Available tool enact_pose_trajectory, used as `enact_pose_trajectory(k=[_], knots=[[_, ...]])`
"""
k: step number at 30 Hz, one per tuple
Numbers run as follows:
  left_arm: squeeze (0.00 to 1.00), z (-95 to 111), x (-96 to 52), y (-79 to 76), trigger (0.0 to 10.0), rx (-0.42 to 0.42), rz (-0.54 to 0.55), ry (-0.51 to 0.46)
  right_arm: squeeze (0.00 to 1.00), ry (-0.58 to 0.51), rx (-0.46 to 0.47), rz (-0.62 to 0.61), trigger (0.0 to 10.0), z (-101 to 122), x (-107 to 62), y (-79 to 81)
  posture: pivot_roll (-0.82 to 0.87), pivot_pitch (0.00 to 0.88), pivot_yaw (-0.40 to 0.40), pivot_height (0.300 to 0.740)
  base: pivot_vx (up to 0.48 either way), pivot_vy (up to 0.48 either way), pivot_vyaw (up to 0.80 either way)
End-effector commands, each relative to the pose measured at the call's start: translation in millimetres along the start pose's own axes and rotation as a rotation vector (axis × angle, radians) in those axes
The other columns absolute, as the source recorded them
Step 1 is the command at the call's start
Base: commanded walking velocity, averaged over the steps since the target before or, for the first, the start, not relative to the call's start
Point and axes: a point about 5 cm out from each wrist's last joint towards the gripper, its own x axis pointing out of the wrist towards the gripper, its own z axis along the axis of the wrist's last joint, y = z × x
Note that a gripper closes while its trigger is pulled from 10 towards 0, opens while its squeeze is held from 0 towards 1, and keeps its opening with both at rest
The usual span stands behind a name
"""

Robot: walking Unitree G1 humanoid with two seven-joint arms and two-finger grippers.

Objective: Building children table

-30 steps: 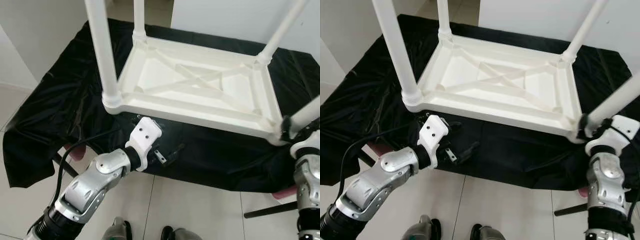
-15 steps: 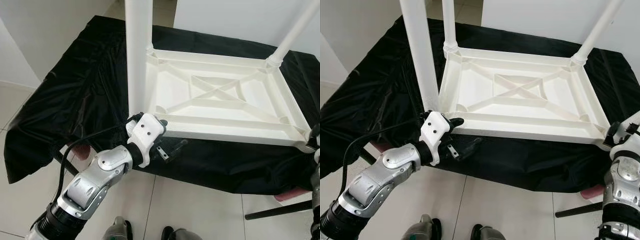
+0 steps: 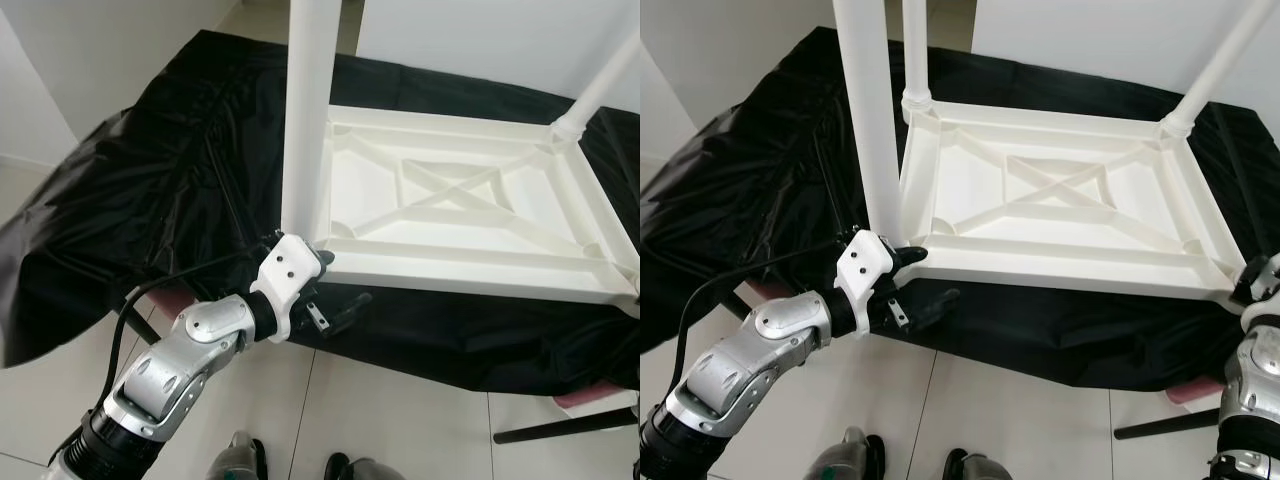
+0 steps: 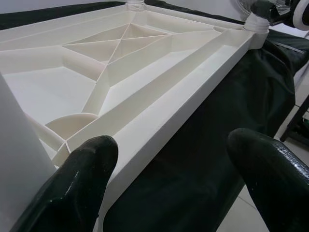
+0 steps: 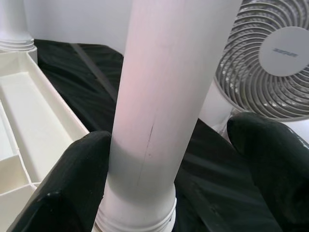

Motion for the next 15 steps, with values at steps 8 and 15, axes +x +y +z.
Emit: enact_pose_trajectory(k=[8, 15], knots=[[0.00, 0, 1.3, 2.1, 10.0, 0.025, -0.018, 0.013, 0.00, -0.071, 0.105, 0.131, 10.0, 8, -9.1, 1.4, 0.06, 0.194, -0.033, 0.740, 0.000, 0.000, 0.00], [0.00, 0, -1.4, -1.0, 10.0, 0.023, -0.030, 0.008, 0.00, -0.116, 0.167, 0.335, 10.0, 14, -33.9, 32.3, 0.07, 0.192, -0.046, 0.740, 0.000, 0.000, 0.00]])
